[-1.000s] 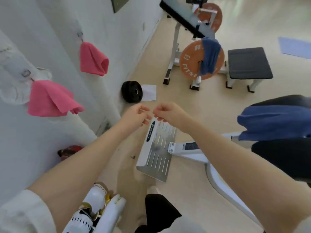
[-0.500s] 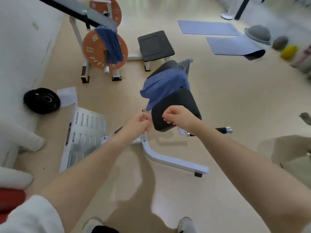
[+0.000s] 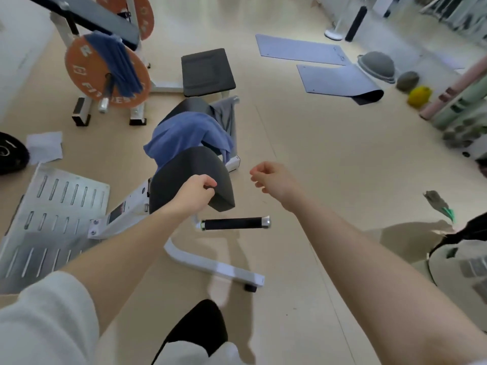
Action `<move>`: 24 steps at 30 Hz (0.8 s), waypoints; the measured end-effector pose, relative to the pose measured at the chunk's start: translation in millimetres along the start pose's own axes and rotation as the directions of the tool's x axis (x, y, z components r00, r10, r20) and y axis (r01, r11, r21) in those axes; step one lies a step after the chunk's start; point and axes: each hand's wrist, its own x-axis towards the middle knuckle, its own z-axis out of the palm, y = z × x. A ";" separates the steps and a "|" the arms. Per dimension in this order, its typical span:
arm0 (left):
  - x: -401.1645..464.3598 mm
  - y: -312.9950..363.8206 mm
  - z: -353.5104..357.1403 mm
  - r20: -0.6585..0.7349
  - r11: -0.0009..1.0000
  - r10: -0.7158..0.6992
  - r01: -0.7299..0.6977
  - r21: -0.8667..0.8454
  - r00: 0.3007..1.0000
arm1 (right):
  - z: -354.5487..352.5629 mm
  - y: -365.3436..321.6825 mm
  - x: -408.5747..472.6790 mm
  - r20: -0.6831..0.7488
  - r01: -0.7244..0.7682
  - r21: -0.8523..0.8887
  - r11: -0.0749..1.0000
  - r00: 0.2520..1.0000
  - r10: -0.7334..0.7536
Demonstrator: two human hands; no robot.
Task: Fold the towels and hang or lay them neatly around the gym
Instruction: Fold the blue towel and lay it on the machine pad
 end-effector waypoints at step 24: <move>186.7 -27.7 10.4 -0.159 0.773 -0.344 0.375 0.512 0.926 | 44.6 -31.9 309.0 0.559 0.461 -0.469 0.753 0.815 -0.151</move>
